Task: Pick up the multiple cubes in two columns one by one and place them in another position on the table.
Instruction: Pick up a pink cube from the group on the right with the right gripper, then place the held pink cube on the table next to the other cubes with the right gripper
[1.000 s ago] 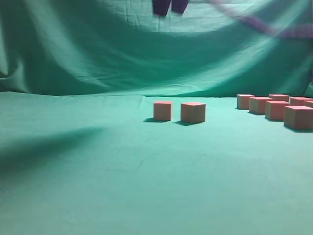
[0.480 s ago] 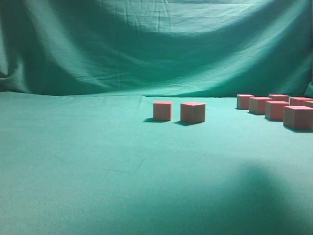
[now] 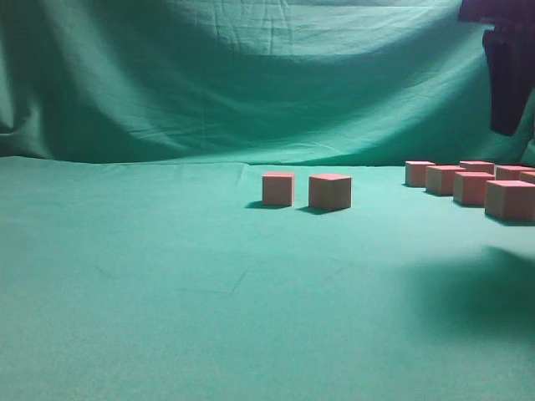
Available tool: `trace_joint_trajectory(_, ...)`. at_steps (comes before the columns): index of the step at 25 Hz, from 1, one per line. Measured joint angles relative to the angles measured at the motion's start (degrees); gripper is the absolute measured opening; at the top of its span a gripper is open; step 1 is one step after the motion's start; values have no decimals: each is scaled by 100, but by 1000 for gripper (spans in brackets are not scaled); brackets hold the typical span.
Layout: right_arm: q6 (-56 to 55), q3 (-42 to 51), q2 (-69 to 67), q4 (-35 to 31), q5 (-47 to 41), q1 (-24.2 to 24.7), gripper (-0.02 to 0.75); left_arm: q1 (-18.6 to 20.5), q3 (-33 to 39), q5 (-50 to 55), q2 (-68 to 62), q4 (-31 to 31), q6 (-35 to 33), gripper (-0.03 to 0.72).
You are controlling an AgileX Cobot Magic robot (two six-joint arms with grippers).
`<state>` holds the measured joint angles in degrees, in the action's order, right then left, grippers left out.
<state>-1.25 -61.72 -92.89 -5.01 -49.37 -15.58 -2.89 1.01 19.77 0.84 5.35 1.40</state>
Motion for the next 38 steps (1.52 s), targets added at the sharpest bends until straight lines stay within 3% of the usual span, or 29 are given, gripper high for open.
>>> trace_joint_trajectory(14, -39, 45, -962, 447, 1259, 0, 489, 0, 0, 0, 0, 0, 0, 0)
trace_joint_trajectory(16, -39, 45, -1047, 460, 1380, 0, 424, 0, 0, 0, 0, 0, 0, 0)
trace_joint_trajectory(17, -39, 45, -1083, 460, 1435, 0, 433, 0, 0, 0, 0, 0, 0, 0)
trace_joint_trajectory(20, -39, 45, -1134, 460, 1496, 0, 260, 0, 0, 0, 0, 0, 0, 0)
trace_joint_trajectory(24, -39, -70, -1134, 460, 1287, 0, 258, 0, 0, 0, 0, 0, 0, 0)
trace_joint_trajectory(28, 32, -775, -1143, 242, 236, -39, 258, 0, 0, 0, 0, 0, 0, 0)
trace_joint_trajectory(32, 143, -1912, -1143, 91, -805, -503, 258, 0, 0, 0, 0, 0, 0, 0)
trace_joint_trajectory(38, -584, -3448, -1415, 65, -1136, -1778, 258, 0, 0, 0, 0, 0, 0, 0)
